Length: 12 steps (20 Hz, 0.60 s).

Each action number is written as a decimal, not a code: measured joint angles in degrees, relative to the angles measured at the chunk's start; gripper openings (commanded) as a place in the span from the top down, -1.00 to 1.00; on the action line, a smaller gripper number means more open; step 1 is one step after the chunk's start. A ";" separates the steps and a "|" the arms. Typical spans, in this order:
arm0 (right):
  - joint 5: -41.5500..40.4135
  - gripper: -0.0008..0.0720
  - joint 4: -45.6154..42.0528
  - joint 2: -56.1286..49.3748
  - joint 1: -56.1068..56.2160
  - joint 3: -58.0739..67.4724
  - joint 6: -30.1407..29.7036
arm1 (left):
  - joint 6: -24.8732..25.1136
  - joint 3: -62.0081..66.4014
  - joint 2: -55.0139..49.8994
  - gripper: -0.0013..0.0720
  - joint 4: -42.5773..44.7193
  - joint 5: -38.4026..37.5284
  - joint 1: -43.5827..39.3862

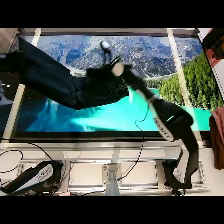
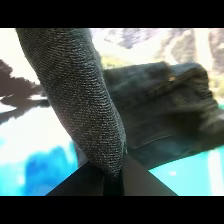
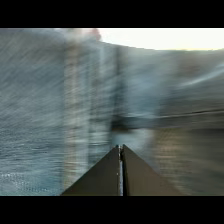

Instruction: Fold the clothes and pants, and hang the long-sleeved shirts on hangers.

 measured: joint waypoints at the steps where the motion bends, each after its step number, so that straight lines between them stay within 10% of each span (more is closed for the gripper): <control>1: -1.99 0.86 0.81 -1.18 2.34 -0.02 1.29 | 0.00 0.04 0.02 0.89 -0.59 0.00 0.00; 12: -9.88 0.86 4.79 -5.99 10.75 -0.02 5.22 | -0.02 0.13 -7.58 0.89 -3.21 2.45 -8.02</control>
